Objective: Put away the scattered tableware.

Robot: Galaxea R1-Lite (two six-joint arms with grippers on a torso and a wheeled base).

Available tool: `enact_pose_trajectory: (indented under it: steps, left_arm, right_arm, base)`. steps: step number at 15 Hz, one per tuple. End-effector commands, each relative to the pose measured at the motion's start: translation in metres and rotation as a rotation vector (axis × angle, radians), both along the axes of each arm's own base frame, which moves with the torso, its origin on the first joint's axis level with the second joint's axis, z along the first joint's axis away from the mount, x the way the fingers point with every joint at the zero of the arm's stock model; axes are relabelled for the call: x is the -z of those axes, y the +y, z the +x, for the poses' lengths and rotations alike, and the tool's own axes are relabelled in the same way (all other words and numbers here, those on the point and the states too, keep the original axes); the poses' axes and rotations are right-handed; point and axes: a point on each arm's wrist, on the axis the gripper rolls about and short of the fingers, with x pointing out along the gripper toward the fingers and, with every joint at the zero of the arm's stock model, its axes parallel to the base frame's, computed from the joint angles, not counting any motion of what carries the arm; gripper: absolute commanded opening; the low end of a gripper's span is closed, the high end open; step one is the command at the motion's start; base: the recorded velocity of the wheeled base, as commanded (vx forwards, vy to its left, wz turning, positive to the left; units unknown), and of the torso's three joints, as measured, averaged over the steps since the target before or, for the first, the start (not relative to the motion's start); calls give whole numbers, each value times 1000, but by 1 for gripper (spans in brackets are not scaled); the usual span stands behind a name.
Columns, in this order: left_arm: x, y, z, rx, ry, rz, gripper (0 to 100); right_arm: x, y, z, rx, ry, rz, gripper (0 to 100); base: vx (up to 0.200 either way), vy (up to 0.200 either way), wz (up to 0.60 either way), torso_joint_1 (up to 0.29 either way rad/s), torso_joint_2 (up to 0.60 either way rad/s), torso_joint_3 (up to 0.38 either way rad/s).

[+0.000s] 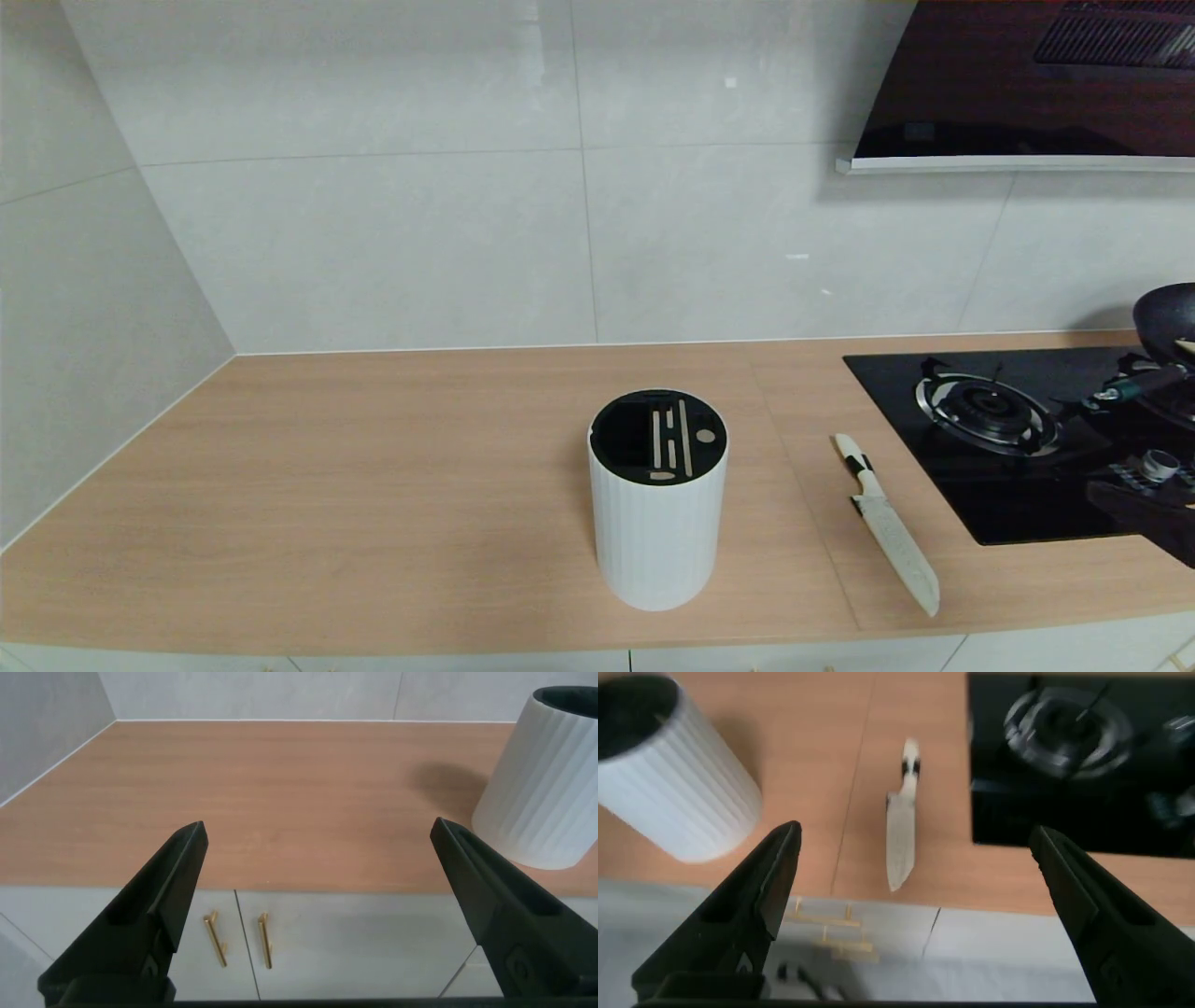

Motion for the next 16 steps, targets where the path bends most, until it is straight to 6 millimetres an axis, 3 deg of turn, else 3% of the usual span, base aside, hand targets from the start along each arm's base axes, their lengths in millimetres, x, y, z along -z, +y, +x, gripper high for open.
enact_pose_trajectory:
  steps: [1,3,4,5,6,7,11,16]
  left_arm:
    - [0,0,0,0,0,-1,100]
    - [0,0,0,0,0,-1,100]
    - [0,0,0,0,-1,-1,100]
    - [0,0,0,0,-1,-1,100]
    - [0,0,0,0,-1,-1,100]
    - [0,0,0,0,-2,-2,100]
    - [0,0,0,0,-2,-2,100]
    - [0,0,0,0,-1,-1,100]
  right_arm:
    - [27,13,80,-29,200,-29,100]
    - [45,19,109,-40,221,-33,100]
    - [66,23,132,-43,240,-34,100]
    - [67,23,133,-45,241,-35,100]
    - [96,26,155,-42,283,-50,100]
    - [111,27,164,-39,298,-52,100]
    - [153,29,180,-39,384,-64,100]
    - [177,31,194,-37,352,-60,100]
  base:
    - [0,0,0,0,0,0]
    - [0,0,0,0,0,0]
    - [0,0,0,0,0,0]
    - [0,0,0,0,0,0]
    - [0,0,0,0,0,0]
    - [0,0,0,0,0,0]
    - [0,0,0,0,0,0]
    - [0,0,0,0,0,0]
